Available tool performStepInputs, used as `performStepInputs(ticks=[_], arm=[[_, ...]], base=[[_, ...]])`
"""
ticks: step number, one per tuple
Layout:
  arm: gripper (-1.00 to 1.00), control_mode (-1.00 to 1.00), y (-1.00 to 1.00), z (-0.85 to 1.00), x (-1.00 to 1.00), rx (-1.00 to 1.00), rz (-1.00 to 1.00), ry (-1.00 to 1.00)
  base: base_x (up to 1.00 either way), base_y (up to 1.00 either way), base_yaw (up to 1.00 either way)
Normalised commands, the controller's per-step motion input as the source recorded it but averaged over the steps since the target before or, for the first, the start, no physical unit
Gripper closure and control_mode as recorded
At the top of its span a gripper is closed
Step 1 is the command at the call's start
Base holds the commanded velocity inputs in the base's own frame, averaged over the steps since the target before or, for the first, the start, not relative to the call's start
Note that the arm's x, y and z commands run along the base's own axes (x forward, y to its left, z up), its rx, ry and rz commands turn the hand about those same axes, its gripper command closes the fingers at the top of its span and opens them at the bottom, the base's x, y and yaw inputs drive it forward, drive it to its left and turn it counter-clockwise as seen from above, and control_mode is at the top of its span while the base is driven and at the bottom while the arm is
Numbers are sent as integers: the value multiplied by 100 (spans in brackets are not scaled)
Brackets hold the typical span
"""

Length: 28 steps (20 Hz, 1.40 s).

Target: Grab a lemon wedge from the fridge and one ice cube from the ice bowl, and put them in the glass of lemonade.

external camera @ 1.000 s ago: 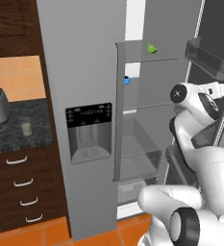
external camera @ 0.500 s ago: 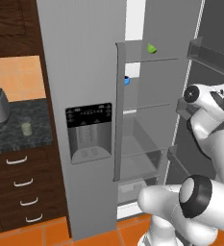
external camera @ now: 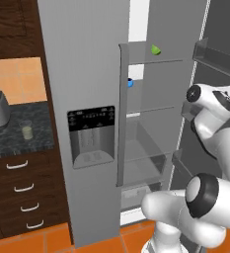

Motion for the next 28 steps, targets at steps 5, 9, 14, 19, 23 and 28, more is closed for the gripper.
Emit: performStepInputs(ticks=[5, 9, 14, 19, 23, 28], arm=[[-100, -100, 73, -1, -1, 23, 6, -2], [-100, -100, 76, -10, -11, 34, 26, -2], [-100, -100, 85, -9, 0, 33, 38, 0], [-100, -100, 87, 33, -13, 17, 34, 0], [-100, -100, 97, 3, -19, 20, 27, 1], [-100, -100, 45, 2, -83, 13, 12, 0]], base=[[0, 0, 0], [0, 0, 0], [0, 0, 0], [0, 0, 0], [0, 0, 0], [0, 0, 0]])
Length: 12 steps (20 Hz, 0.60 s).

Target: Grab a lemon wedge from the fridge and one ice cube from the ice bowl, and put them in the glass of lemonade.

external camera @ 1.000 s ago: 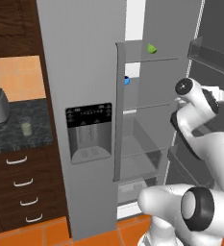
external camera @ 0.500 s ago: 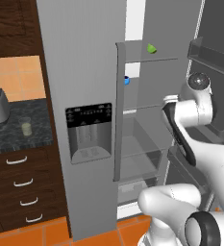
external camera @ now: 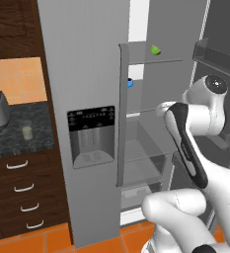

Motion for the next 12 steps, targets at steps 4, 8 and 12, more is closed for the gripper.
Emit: performStepInputs(ticks=[4, 8, 12], arm=[[-100, -100, 0, 25, -100, 0, 0, 0], [-100, -100, -8, 8, -100, 3, -1, 0], [-100, -100, 16, 26, -93, 1, -1, 0]], base=[[0, 0, 0], [0, 0, 0], [0, 0, 0]])
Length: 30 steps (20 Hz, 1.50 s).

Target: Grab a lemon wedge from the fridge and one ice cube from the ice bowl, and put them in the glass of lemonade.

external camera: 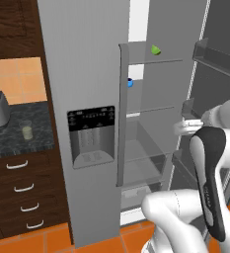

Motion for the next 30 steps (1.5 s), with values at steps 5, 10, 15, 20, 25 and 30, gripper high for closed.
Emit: performStepInputs(ticks=[5, 10, 15, 20, 25, 30], arm=[[-100, -100, 17, 21, -76, -2, -5, 0], [-100, -100, 0, 0, -4, 0, 4, -1], [-100, -100, 1, 0, 3, 0, 0, 0], [-100, 100, -10, -6, 0, 0, -1, 0], [-100, 100, 0, 0, 0, 0, 0, 0], [-100, 100, 0, 0, 0, 0, 0, 0]], base=[[0, 0, 0], [0, 0, 0], [0, 0, 0], [2, -29, -4], [11, -25, -7], [88, -4, -12]])
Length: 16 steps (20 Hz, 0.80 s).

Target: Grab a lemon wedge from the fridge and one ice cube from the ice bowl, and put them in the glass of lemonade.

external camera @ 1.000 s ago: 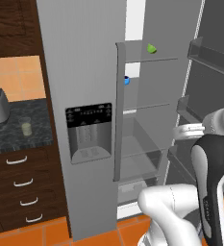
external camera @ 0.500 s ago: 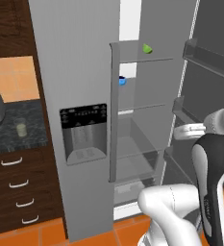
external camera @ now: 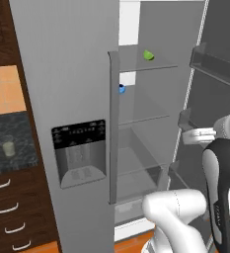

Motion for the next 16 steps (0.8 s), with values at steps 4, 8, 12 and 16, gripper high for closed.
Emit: performStepInputs(ticks=[4, 8, 12, 16], arm=[[-100, 100, 0, 0, 0, 0, 0, 0], [-100, 100, 0, 0, 0, 0, 0, 0], [-100, 100, 0, 0, 0, 0, 0, 0], [-100, 100, 0, 0, 0, 0, 0, 0]], base=[[72, -4, -8], [60, -30, 0], [35, -37, 2], [24, -14, 4]])
